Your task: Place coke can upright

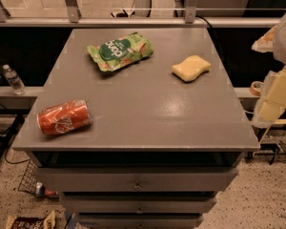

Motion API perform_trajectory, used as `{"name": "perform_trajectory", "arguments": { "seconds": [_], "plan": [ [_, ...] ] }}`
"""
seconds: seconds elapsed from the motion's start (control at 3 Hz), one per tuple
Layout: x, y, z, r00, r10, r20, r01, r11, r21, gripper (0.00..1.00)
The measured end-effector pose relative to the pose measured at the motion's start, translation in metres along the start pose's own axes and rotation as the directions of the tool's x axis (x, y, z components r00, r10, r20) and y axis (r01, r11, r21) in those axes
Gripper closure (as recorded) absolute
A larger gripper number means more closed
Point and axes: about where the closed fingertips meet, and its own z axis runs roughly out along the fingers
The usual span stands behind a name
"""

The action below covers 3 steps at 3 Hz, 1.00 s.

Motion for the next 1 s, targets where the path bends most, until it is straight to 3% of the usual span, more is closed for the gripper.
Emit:
{"name": "perform_trajectory", "arguments": {
  "seconds": [0.33,0.67,1.0],
  "plan": [
    [0.0,0.0,0.0,1.0,0.0,0.0,0.0,1.0,0.0,0.0],
    [-0.019,-0.004,0.001,0.998,-0.057,0.015,0.057,0.9984,0.001,0.0],
    [-0.055,-0.008,0.007,0.985,-0.17,0.039,0.171,0.9851,-0.021,0.0]
  ]
}}
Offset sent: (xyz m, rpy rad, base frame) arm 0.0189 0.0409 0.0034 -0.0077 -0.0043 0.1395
